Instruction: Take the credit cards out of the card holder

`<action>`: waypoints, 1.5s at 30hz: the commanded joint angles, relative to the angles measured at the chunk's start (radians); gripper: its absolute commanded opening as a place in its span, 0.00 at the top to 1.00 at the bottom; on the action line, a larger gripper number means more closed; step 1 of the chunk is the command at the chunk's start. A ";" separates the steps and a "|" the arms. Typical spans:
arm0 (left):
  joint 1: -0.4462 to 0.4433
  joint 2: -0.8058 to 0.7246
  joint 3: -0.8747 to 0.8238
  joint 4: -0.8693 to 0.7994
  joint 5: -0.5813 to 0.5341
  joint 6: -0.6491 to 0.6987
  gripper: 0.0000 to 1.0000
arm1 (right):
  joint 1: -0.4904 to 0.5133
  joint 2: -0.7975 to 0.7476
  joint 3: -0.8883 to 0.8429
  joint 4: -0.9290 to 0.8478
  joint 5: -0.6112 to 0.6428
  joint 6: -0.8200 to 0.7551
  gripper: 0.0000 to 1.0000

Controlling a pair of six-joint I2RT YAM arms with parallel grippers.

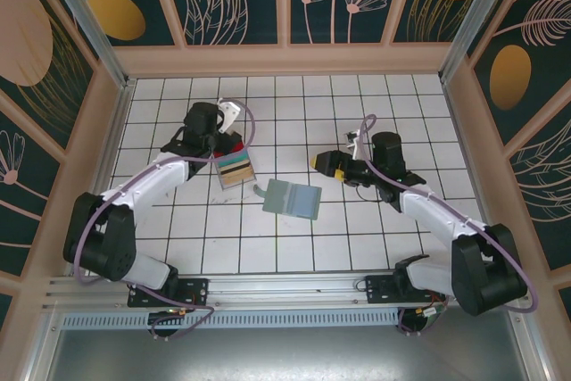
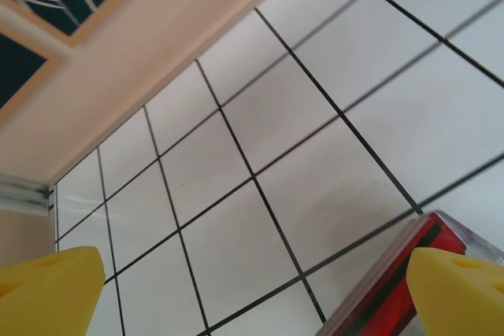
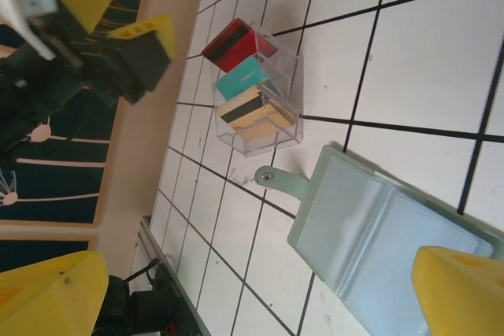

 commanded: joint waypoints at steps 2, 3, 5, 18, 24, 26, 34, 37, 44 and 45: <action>0.021 -0.128 0.005 0.011 -0.014 -0.211 0.02 | -0.014 -0.056 0.023 -0.084 0.128 -0.054 0.01; 0.021 -0.162 -0.017 0.020 -0.022 -0.251 0.02 | -0.014 -0.065 0.033 -0.105 0.164 -0.066 0.01; 0.021 -0.227 -0.060 0.039 -0.063 -0.333 0.02 | -0.020 -0.082 0.052 -0.145 0.250 -0.089 0.01; 0.021 -0.412 -0.339 -0.030 -0.531 -0.867 0.02 | -0.077 -0.199 -0.050 -0.040 0.860 -0.271 0.01; 0.090 -0.381 -0.525 0.253 -0.626 -0.840 0.01 | -0.111 -0.170 -0.147 0.165 1.018 -0.432 0.01; 0.156 -0.340 -0.540 0.312 -0.546 -0.826 0.01 | -0.133 -0.137 -0.165 0.224 1.055 -0.467 0.01; 0.283 -0.108 -0.532 0.578 -0.370 -0.716 0.01 | -0.234 0.048 -0.183 0.406 1.076 -0.471 0.01; 0.288 -0.041 -0.551 0.716 -0.379 -0.670 0.01 | -0.250 0.138 -0.178 0.485 1.061 -0.504 0.01; 0.321 0.059 -0.560 0.957 -0.262 -0.567 0.01 | -0.298 0.261 -0.218 0.746 0.935 -0.573 0.01; 0.322 0.058 -0.547 0.926 -0.238 -0.566 0.01 | -0.314 0.267 -0.211 0.746 0.890 -0.579 0.01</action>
